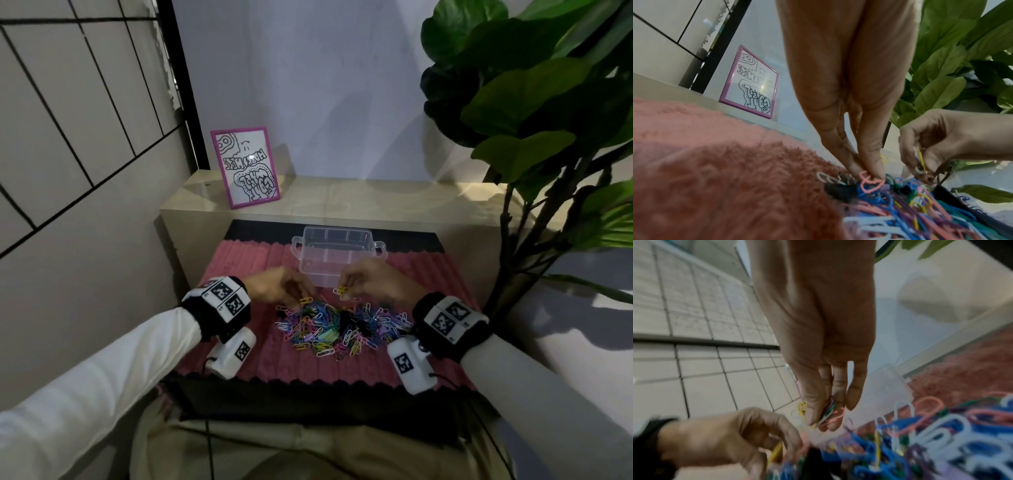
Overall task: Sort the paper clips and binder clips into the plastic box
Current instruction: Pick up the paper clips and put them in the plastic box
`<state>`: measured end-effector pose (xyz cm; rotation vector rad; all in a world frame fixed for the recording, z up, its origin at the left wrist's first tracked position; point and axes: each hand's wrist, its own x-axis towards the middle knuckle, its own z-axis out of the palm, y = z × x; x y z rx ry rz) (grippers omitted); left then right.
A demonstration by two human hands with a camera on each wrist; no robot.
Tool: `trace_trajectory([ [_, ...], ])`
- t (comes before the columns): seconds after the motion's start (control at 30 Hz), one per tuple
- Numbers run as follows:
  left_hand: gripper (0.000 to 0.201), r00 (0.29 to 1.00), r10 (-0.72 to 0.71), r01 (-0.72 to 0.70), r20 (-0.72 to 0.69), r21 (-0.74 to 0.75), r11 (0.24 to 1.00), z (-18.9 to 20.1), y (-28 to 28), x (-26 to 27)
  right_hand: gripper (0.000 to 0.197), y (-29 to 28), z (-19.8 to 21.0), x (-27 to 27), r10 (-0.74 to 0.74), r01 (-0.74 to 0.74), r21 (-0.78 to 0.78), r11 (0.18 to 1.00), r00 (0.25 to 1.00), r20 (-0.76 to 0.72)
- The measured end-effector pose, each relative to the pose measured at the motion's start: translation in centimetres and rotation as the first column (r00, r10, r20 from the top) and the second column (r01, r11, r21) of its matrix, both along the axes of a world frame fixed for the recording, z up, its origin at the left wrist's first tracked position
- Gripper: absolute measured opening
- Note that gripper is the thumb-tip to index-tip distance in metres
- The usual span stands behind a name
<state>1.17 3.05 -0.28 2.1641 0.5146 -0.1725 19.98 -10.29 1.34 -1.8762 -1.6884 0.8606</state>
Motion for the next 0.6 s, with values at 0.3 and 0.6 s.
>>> trace_trajectory([
  [0.3,0.031,0.983,-0.071,0.115,-0.169,0.263,0.958,0.1,-1.6,2.4,0.007,-1.2,-0.1,0.8,-0.091,0.101,-0.012,0.995,0.828,-0.553],
  [0.6,0.026,0.987,-0.094,0.123,-0.131,0.234,0.964,0.1,-1.9,2.4,0.007,0.1,0.3,1.0,-0.126,0.081,-0.103,0.991,0.816,-0.565],
])
